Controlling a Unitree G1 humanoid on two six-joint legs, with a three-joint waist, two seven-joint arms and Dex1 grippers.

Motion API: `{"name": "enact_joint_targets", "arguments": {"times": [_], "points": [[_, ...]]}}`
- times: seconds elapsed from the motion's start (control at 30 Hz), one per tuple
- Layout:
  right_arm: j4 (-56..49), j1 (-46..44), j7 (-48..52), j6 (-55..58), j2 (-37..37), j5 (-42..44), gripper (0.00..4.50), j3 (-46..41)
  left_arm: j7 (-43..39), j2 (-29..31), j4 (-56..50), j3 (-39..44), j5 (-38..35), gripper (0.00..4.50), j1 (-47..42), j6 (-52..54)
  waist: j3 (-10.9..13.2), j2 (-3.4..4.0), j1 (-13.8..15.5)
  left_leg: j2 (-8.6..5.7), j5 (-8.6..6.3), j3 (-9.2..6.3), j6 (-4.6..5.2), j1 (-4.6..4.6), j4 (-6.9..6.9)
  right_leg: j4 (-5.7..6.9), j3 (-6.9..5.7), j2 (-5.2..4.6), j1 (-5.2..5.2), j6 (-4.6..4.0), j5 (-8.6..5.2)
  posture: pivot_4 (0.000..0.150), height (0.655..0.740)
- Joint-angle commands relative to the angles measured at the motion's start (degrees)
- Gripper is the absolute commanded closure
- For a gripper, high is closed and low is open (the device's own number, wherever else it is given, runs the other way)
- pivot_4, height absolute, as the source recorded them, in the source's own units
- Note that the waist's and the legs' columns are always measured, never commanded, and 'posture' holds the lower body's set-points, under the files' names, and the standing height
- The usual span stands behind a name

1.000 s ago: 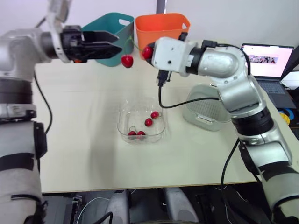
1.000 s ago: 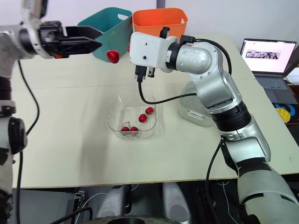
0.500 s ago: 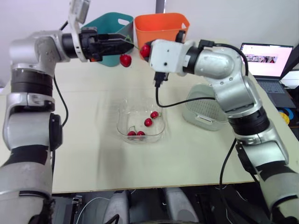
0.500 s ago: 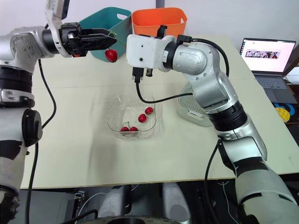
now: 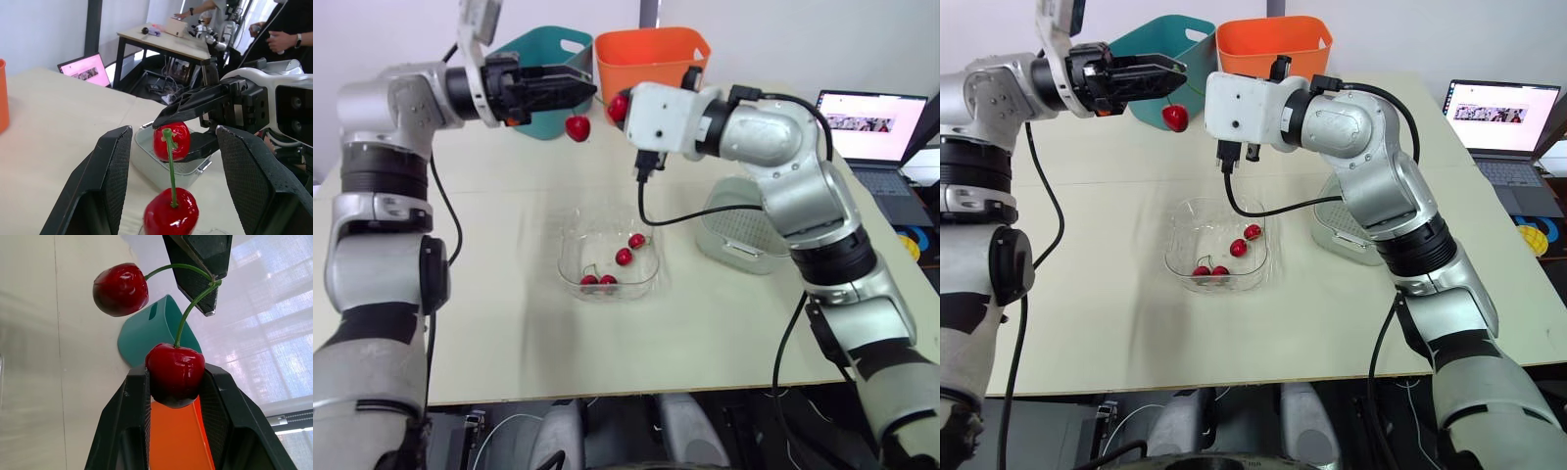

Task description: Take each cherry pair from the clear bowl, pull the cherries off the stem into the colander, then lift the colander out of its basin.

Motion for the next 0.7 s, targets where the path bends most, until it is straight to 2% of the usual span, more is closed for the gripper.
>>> {"name": "enact_joint_targets", "arguments": {"times": [0.03,0.07,0.13,0.23,0.33,0.5,0.7], "points": [[-2.8,-0.8,-0.3,-0.4,0.3,-0.5,3.30,-1.5,0.2,0.1,0.1,2.0,-0.1,1.61,-2.4,-0.7,0.0,0.00,0.0,0.00,0.00,0.00,0.00,0.00,0.00,0.00,0.00,0.00,0.00,0.00,0.00,0.150,0.7400],[-2.9,-0.7,-0.2,-0.5,0.3,-0.5,3.30,-1.4,0.4,-0.1,0.3,2.2,-0.2,1.61,-2.6,-0.6,0.0,0.00,0.0,0.00,0.00,0.00,0.00,0.00,0.00,0.00,0.00,0.00,0.00,0.00,0.00,0.150,0.7400],[-3.1,-0.6,-0.2,-0.4,0.4,-0.6,3.30,-1.3,0.5,-0.3,0.5,2.1,0.0,2.18,-2.7,-0.8,0.0,0.00,0.0,0.00,0.00,0.00,0.00,0.00,0.00,0.00,0.00,0.00,0.00,0.00,0.00,0.150,0.7400],[-3.4,-0.5,-0.1,-0.3,0.5,-0.6,3.30,-1.3,0.1,-0.4,0.1,1.8,0.0,2.18,-2.4,-0.7,0.0,0.00,0.0,0.00,0.00,0.00,0.00,0.00,0.00,0.00,0.00,0.00,0.00,0.00,0.00,0.150,0.7400],[-3.7,-0.5,0.0,-0.1,0.6,-0.7,3.30,-1.2,-0.3,-0.7,-0.7,1.4,0.2,2.67,-1.7,-0.4,0.0,0.00,0.0,0.00,0.01,0.00,-0.02,0.00,0.00,0.00,0.00,0.00,0.00,0.00,0.00,0.150,0.7400],[-4.5,-0.5,0.2,0.2,1.0,-0.6,3.30,-1.1,-0.2,-1.2,-1.2,1.7,0.1,4.41,-1.6,0.0,0.0,0.00,0.0,0.00,0.02,0.00,-0.03,0.00,0.00,0.01,0.00,0.00,0.00,0.00,0.00,0.150,0.7400],[-4.7,-0.4,0.5,0.5,1.0,-0.8,3.30,-1.1,-0.3,-1.0,-1.6,1.6,0.2,4.46,-1.4,0.4,0.0,0.00,0.0,0.00,0.02,0.00,-0.04,0.00,-0.01,0.01,0.00,0.00,0.00,0.00,0.00,0.150,0.7400]]}}
